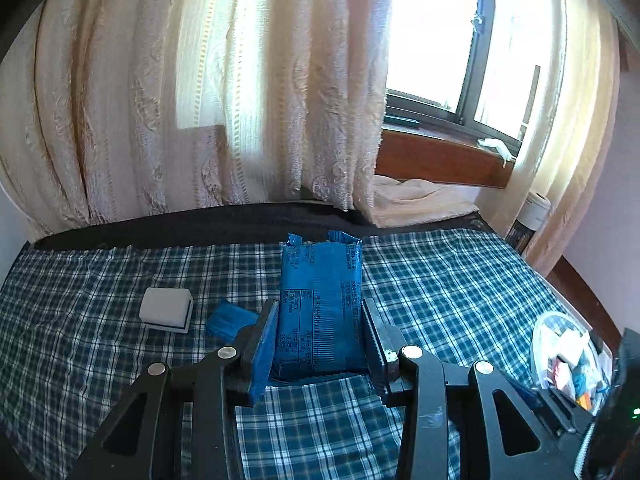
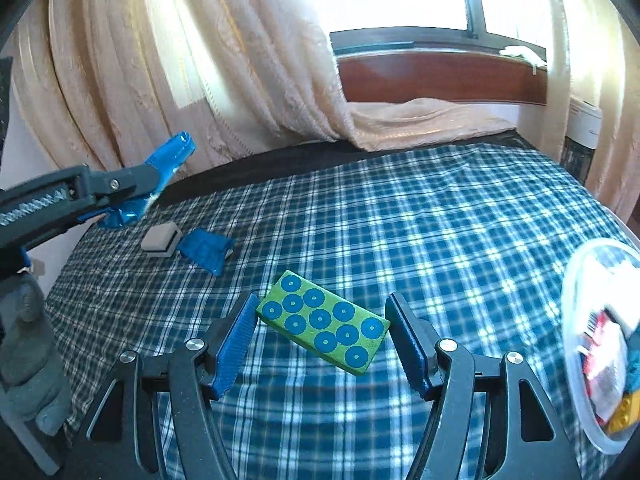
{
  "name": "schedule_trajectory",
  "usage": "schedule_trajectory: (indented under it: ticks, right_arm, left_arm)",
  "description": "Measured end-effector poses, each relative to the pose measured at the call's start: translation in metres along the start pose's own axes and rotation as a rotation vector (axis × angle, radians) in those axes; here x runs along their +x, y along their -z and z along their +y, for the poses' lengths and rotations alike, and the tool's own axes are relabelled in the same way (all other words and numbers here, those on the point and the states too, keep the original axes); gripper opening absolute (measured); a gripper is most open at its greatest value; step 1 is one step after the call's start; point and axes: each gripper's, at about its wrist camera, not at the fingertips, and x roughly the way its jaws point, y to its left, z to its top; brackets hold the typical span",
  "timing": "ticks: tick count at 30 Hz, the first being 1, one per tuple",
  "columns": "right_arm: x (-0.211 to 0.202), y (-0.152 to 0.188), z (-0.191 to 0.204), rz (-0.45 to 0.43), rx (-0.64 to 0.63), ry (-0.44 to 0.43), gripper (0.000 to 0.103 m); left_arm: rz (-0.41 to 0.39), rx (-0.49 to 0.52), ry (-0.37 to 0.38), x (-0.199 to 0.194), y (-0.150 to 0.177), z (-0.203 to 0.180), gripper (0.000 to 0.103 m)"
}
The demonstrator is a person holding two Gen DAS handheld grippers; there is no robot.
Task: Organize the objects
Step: 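Lift the blue packet with the left gripper while the right positions over the green dotted brick, then grasp the green dotted brick with the right gripper while the left carries the packet toward the bowl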
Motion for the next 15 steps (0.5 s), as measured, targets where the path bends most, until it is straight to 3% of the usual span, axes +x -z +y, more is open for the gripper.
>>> schedule_trajectory:
  ticks: [15]
  right_arm:
    - [-0.058, 0.025, -0.063, -0.07, 0.112, 0.116, 0.067]
  left_arm:
    - [0.023, 0.082, 0.038, -0.001, 0.016, -0.034, 0.043]
